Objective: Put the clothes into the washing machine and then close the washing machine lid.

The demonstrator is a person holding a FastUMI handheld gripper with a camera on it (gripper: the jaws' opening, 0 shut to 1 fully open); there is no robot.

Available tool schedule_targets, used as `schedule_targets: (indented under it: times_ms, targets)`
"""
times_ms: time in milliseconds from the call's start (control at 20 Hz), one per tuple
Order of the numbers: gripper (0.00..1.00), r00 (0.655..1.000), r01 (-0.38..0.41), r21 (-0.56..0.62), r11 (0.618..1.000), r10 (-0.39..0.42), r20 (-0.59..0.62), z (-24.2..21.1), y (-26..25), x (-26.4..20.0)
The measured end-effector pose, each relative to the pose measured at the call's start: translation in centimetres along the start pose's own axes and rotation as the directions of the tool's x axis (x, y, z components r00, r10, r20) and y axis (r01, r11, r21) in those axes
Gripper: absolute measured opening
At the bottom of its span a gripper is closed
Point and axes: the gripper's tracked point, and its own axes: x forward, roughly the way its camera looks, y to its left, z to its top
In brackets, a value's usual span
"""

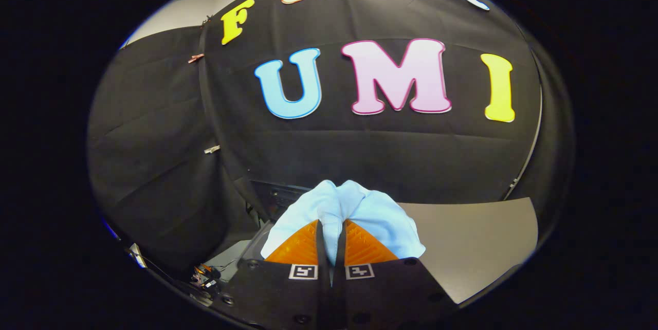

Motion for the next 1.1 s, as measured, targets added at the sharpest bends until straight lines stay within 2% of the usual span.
schedule_targets:
  times_ms: [250,500,750,1100]
  targets:
    - [0.05,0.995,-0.093,-0.007,0.996,0.092,-0.036,-2.3,6.0,4.1]
    - [0.05,0.986,-0.129,0.018,0.991,0.130,-0.102,-6.0,8.7,8.5]
    - [0.05,0.982,-0.084,0.015,0.996,0.085,-0.171,-10.8,8.2,12.6]
    - [0.05,0.956,0.033,-0.007,0.999,-0.033,-0.292,-19.1,5.2,18.2]
